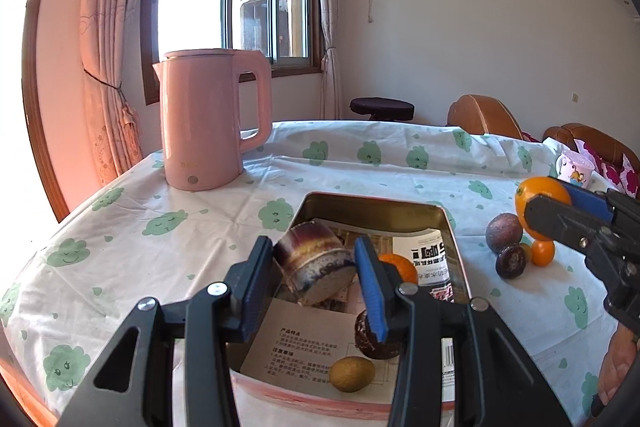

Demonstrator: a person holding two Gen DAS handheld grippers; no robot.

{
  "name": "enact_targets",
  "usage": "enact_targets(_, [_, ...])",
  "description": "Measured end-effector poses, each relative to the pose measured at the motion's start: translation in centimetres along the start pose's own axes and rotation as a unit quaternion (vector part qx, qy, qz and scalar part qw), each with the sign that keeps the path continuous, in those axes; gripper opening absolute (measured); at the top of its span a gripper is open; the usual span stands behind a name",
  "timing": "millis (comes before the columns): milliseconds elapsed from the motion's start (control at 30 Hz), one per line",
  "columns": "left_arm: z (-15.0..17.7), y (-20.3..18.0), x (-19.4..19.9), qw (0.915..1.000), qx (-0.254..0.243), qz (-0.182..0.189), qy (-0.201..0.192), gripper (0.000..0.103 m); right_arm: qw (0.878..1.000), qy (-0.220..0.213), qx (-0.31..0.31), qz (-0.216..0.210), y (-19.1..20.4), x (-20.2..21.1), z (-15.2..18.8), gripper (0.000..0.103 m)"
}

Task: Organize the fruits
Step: 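Lower the snack roll and orange into the tin and open both grippers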

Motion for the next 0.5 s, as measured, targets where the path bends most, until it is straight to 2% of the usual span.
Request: enact_targets(500, [1.1,1.0,-1.4,0.9994,-0.009,-0.009,0.031,0.044,0.999,0.046,0.005,-0.026,2.1,-4.5,1.6,0.035])
Point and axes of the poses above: each gripper's, at about its wrist camera, not at the fingertips, and x roughly against the way its jaws point, y to its left, z to its underside, the point moved 3 cm from there along -x, roughly the way its jaws point, and after that the axes turned 15 degrees about -z, right-handed, at the moved point
